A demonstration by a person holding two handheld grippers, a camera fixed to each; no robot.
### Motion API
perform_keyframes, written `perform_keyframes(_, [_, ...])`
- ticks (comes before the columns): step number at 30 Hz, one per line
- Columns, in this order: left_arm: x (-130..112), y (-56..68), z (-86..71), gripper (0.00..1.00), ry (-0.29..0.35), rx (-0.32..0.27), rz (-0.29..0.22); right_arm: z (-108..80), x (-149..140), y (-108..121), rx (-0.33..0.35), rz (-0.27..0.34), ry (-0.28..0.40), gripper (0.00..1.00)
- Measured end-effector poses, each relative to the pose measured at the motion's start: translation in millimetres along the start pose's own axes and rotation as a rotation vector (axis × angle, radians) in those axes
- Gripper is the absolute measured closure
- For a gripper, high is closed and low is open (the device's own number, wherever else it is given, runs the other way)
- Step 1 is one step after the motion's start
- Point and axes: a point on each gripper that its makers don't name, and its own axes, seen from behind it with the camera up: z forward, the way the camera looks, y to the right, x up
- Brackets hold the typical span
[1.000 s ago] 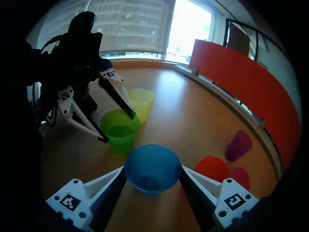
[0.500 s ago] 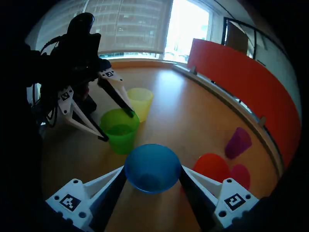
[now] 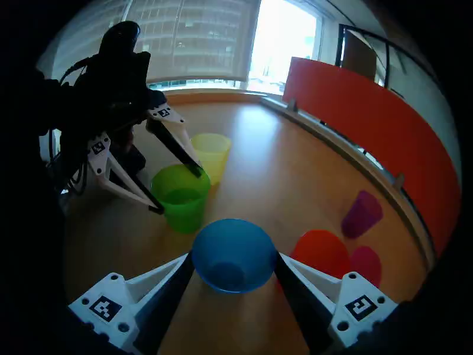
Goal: Pour water
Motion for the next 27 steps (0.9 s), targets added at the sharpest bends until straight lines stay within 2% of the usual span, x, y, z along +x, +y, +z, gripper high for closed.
perform_keyframes(15, [-2.6, -0.7, -0.6, 0.09, -0.008, 0.003, -0.002, -4.6, -6.7, -3.4, -0.004, 0.008, -0.003, 0.01])
perform_keyframes(27, [-13.0, -0.6, -4.4, 0.09, -0.042, 0.007, 0.004, -8.9, -12.7, -6.4, -0.006, 0.016, -0.007, 0.01])
